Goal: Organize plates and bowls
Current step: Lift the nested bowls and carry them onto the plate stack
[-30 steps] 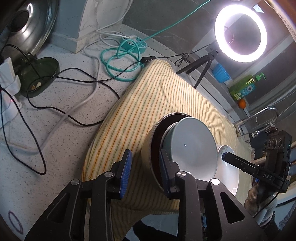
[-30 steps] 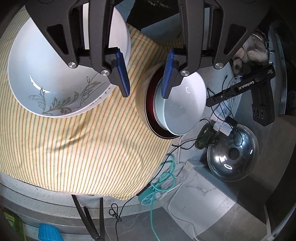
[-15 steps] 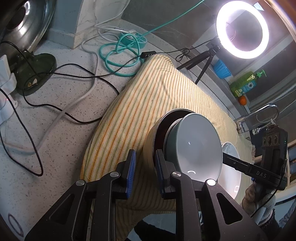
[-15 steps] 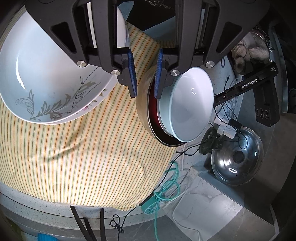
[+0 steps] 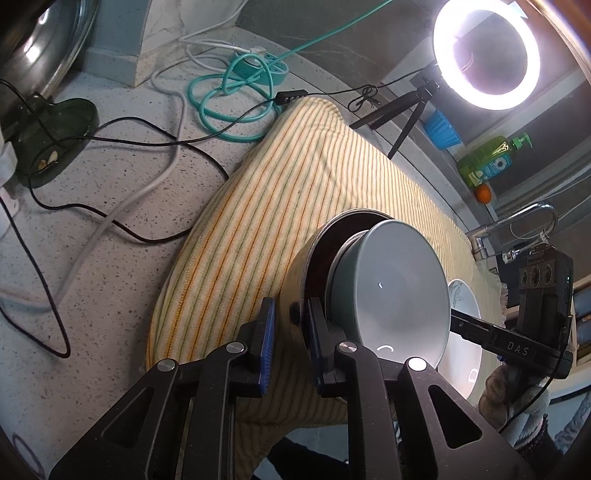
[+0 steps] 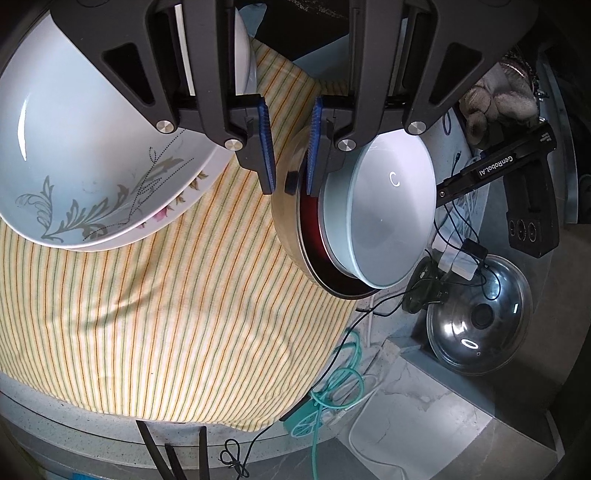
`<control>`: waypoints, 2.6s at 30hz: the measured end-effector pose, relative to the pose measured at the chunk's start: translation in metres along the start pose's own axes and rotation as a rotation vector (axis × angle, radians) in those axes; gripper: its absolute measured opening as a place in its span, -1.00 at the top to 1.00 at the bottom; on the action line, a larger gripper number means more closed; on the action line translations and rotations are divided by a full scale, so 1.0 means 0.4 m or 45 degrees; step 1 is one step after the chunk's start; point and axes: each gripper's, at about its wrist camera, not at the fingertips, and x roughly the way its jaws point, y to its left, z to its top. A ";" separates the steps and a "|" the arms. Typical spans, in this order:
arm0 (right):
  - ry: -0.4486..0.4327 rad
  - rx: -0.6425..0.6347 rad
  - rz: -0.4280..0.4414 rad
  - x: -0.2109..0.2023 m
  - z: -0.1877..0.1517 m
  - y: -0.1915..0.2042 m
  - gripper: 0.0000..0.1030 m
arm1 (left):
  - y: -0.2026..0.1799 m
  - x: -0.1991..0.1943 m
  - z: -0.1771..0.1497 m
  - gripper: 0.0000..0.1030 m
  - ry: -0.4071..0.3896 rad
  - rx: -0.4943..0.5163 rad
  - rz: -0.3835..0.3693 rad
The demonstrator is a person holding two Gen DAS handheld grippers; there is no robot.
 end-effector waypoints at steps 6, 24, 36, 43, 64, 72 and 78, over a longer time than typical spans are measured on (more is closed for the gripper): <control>0.005 -0.002 -0.001 0.004 0.002 0.000 0.68 | -0.005 0.006 0.002 0.75 0.002 0.013 0.001; 0.010 0.006 0.000 0.006 0.006 0.009 0.72 | -0.014 0.002 0.012 0.84 -0.004 0.015 0.001; -0.031 0.014 0.030 -0.063 0.010 0.010 0.72 | -0.057 -0.041 0.035 0.84 -0.057 0.057 -0.007; -0.090 0.028 0.041 -0.144 0.005 -0.001 0.71 | -0.110 -0.061 0.055 0.84 -0.088 0.103 -0.045; -0.232 0.211 -0.030 -0.341 -0.083 -0.144 0.71 | -0.324 -0.005 0.039 0.84 -0.015 0.304 -0.193; -0.258 0.301 -0.074 -0.391 -0.132 -0.217 0.71 | -0.387 0.048 0.001 0.84 0.071 0.355 -0.227; -0.260 0.358 -0.095 -0.409 -0.166 -0.260 0.71 | -0.418 0.082 -0.030 0.83 0.130 0.369 -0.239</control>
